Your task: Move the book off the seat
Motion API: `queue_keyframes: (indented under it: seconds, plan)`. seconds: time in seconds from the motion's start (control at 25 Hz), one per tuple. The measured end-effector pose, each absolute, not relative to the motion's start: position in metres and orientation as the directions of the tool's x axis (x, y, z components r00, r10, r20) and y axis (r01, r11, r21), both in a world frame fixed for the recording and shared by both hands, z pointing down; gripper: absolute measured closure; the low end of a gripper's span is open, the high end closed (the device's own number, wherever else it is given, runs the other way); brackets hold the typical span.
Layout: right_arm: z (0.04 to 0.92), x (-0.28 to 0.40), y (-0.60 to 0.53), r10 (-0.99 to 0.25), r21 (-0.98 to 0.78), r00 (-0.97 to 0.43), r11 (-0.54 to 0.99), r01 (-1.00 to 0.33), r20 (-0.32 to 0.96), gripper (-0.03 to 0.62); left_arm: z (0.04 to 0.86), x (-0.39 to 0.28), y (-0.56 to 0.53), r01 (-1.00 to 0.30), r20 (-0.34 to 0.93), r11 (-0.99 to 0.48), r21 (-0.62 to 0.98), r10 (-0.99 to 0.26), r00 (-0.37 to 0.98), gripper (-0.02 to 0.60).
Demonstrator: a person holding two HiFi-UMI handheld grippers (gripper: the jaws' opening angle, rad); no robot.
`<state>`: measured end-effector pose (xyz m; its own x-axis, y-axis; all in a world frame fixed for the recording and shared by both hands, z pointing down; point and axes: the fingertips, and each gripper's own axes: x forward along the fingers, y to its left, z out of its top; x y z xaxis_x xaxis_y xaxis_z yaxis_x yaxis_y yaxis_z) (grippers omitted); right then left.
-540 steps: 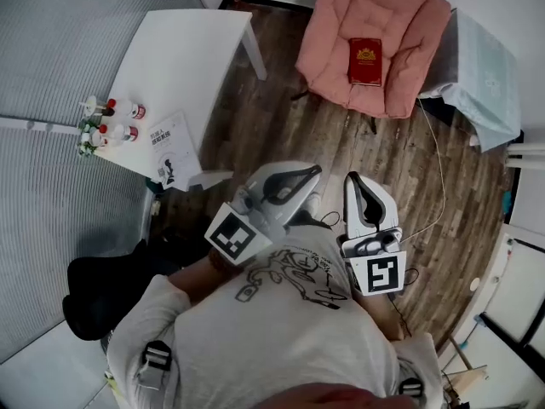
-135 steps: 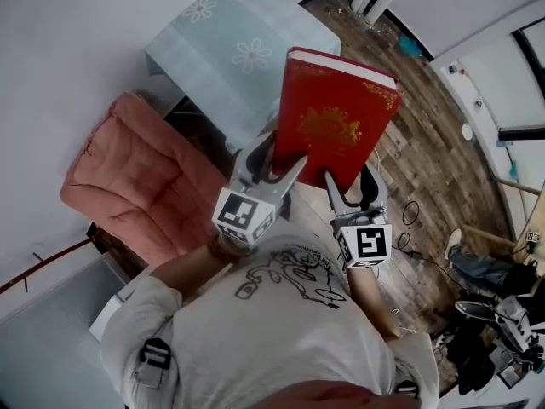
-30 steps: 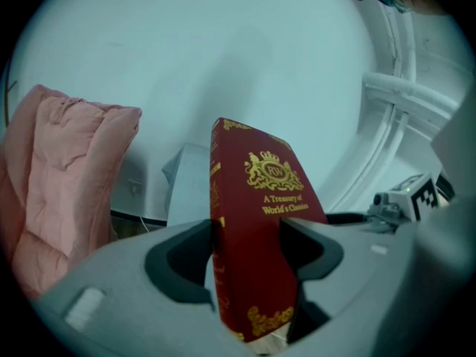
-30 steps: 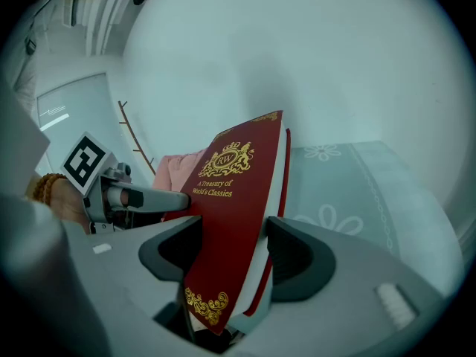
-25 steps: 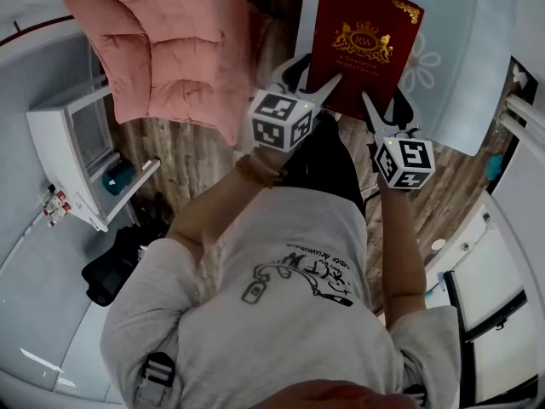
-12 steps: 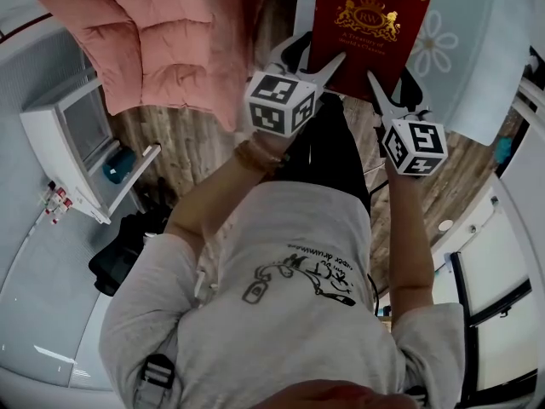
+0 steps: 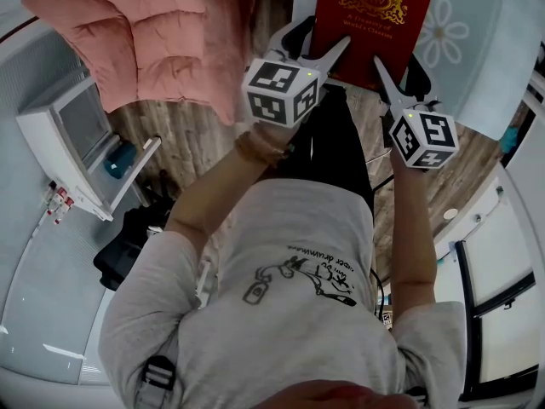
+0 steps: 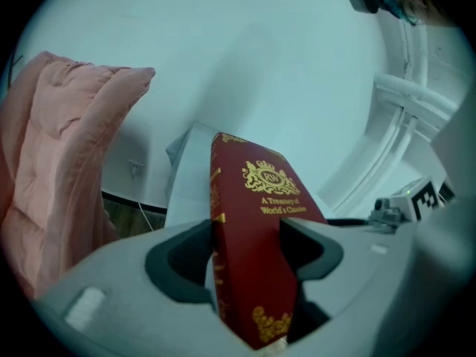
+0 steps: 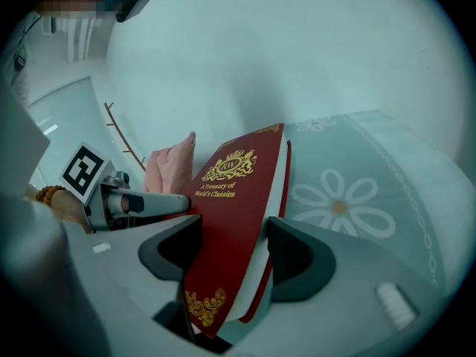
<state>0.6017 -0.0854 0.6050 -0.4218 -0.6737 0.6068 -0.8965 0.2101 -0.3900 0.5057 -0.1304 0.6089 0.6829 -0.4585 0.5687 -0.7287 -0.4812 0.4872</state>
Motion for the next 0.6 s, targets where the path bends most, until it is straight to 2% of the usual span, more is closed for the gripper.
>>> queue_keyframes:
  seconds: [0.6]
  plan:
    - [0.617,0.607,-0.086,-0.657,-0.381,-0.422,0.215,-0.899,0.625,0.316,0.620,0.509,-0.128,-0.727,0.584,-0.496,0.475,-0.441,0.682,0.304]
